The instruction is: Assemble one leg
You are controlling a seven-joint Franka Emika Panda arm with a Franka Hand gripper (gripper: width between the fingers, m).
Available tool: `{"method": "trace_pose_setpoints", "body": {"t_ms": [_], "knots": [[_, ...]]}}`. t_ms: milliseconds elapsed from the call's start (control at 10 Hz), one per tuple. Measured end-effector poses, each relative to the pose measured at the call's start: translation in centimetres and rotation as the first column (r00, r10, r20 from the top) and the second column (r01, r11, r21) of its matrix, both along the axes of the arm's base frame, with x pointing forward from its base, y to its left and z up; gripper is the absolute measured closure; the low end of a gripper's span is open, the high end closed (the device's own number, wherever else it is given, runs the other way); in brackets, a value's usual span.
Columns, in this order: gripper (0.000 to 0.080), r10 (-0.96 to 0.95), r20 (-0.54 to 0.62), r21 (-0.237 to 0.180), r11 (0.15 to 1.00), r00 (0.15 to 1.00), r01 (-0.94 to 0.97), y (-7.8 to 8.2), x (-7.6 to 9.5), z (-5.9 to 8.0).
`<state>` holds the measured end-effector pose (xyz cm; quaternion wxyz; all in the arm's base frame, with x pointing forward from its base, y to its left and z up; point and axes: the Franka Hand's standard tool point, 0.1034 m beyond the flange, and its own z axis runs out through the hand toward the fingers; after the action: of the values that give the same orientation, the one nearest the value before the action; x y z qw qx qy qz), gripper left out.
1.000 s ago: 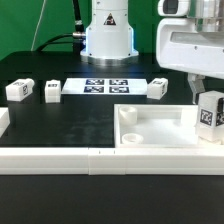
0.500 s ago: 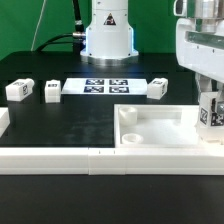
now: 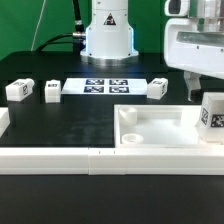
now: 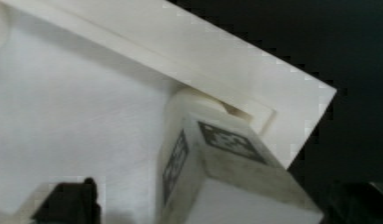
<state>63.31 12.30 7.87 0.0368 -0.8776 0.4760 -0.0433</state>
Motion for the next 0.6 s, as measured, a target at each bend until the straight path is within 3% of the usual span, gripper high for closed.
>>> {"method": "trace_pose_setpoints", "body": {"t_ms": [200,600], "knots": [[0.0152,0.265,0.005,-0.03,0.964,0.964,-0.265,0.16,0.17,0.03],[0.0151,0.619,-0.007,-0.076,0.782,0.785,-0.618,0.19,0.43,-0.04]]}}
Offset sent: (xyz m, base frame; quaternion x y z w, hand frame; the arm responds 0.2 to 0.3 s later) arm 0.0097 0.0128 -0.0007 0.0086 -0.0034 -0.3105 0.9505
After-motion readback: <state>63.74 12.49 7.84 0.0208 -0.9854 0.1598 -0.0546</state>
